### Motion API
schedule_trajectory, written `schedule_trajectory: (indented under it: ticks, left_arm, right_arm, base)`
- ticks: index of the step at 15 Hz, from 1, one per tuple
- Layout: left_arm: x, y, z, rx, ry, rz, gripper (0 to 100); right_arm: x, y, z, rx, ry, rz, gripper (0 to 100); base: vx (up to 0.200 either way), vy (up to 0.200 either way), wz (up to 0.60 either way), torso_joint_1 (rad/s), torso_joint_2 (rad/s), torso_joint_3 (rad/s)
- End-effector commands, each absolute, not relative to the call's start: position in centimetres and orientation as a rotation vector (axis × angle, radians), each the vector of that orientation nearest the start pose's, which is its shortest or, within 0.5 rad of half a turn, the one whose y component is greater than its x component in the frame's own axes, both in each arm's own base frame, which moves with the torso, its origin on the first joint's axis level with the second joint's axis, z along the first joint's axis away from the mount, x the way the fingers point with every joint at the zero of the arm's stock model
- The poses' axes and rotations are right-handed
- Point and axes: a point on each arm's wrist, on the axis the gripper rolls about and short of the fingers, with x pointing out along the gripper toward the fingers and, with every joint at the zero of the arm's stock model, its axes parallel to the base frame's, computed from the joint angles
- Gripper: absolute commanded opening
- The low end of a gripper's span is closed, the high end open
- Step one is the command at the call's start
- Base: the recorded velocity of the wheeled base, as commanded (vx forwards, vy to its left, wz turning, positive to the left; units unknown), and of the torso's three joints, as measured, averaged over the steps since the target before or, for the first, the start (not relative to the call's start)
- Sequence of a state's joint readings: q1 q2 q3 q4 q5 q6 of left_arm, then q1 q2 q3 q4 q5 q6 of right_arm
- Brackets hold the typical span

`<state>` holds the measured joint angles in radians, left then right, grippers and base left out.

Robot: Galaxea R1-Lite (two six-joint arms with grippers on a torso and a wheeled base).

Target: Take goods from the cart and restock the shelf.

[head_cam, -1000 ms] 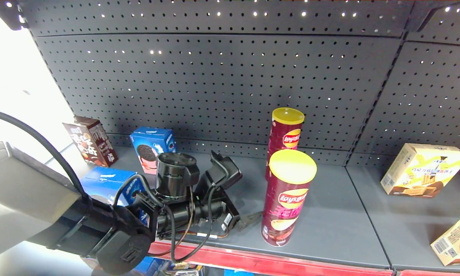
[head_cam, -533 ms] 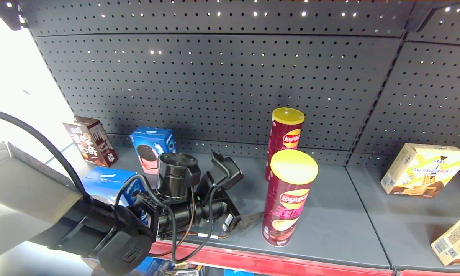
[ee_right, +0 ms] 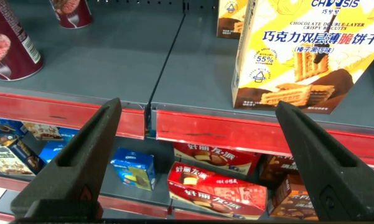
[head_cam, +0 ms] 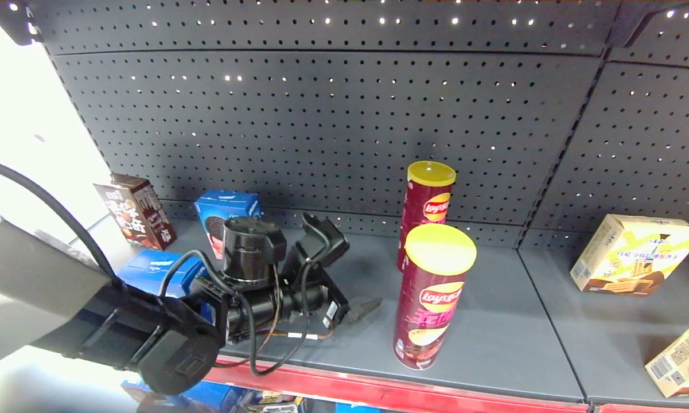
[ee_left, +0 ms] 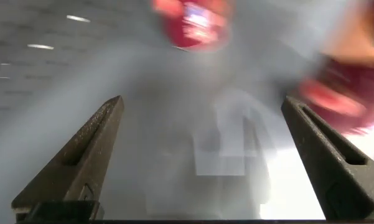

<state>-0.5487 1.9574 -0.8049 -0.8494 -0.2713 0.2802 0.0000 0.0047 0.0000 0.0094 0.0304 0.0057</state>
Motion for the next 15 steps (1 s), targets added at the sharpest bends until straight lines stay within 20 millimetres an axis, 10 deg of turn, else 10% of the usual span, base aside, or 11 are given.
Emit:
schedule_trajectory:
  ticks: [1,9,15]
  left_arm:
    - [30.9,-17.1,16.3,0.28,0.052,-0.742,100]
    - [27.3,-13.2,27.1,0.089,-0.19,-0.392,100]
    - [18.8,-6.4,25.9,0.036,-0.006,-0.252,100]
  right_arm:
    - [-2.2,0.1,7.5,0.006,0.015,0.031,100]
    - [-2.2,0.1,7.5,0.006,0.015,0.031,100]
    - [-2.2,0.1,7.5,0.006,0.015,0.031,100]
  base:
    - [0.0,0.0,0.0,0.0,0.0,0.0]
    - [0.0,0.0,0.0,0.0,0.0,0.0]
    - [0.0,0.0,0.0,0.0,0.0,0.0]
